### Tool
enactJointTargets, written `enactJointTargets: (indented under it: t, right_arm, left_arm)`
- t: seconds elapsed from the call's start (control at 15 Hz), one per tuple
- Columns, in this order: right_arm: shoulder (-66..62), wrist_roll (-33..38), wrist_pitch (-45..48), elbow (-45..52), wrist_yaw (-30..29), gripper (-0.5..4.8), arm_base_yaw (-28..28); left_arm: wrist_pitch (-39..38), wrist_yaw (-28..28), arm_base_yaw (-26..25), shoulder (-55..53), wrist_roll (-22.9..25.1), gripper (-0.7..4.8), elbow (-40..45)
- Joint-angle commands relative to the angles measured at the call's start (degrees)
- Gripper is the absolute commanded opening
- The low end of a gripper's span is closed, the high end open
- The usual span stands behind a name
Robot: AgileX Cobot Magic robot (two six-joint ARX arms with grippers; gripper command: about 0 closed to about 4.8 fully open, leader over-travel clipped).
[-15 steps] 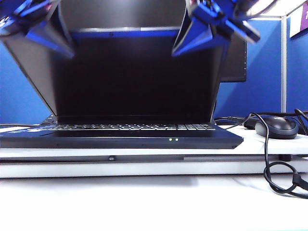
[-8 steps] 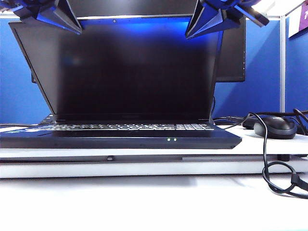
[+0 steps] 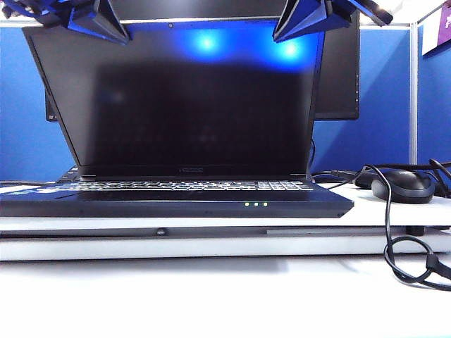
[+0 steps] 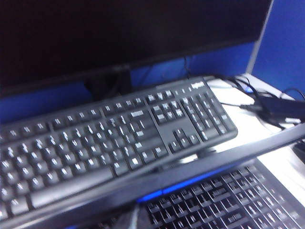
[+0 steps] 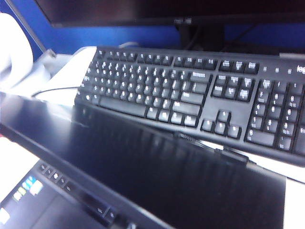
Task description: Open the lid of the black laptop.
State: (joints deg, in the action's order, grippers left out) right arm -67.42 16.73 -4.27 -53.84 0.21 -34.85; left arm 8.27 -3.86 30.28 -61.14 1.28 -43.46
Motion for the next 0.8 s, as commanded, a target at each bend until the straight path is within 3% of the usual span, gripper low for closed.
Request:
enactJointTargets:
  t: [0.07, 0.33, 0.53, 0.67, 0.8]
  right_arm:
    - [0.26, -0.33, 4.15, -2.82, 1.14, -0.01, 0.24]
    - [-0.57, -0.7, 4.39, -6.97, 1.11, -0.01, 0.79]
    - [-2.14, -0.72, 3.65, -9.18, -0.07, -0.01, 0.74]
    - [-2.01, -0.66, 3.89, -9.4, -4.28, -0.01, 0.57]
    - [-1.4, -0.7, 3.15, -9.38, -4.57, -0.01, 0.57]
  left_arm:
    - [5.42, -1.51, -0.17, 0.2, 1.38, -0.04, -0.76]
    - [9.84, -1.49, -0.44, -1.22, 1.77, -0.04, -0.85]
    - [5.79, -1.29, -1.92, -3.54, 1.7, -0.04, -3.89]
    - [4.26, -1.18, -1.95, -3.19, 2.1, -0.04, -5.66]
    - [4.09, 2.47, -1.95, -2.82, 2.34, -0.04, -8.31]
